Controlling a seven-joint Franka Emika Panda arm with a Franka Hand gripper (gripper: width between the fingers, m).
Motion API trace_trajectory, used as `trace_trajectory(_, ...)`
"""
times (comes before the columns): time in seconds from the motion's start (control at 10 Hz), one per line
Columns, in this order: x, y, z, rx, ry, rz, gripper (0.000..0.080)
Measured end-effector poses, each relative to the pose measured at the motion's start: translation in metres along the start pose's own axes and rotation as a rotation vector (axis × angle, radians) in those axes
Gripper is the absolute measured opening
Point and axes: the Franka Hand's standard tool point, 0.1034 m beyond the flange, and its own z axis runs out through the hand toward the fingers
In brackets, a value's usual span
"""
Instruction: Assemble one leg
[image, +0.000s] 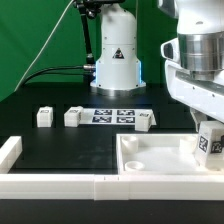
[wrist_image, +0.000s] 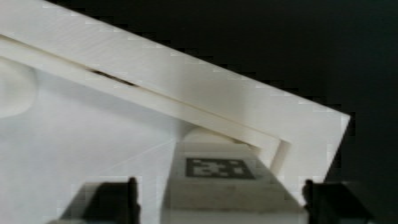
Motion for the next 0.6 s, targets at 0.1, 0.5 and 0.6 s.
trace_trajectory(0.1, 0.0000, 0.0002, 0.0000, -0.001, -0.001, -0.041, 0.0587)
trace_trajectory(0.5, -0.0016, 0.0006, 0.0017, -0.025, -0.014, -0.581, 0.0646)
trace_trajectory(0.6, -0.0005, 0.0005, 0.0022, -0.036, -0.009, -0.746, 0.0646)
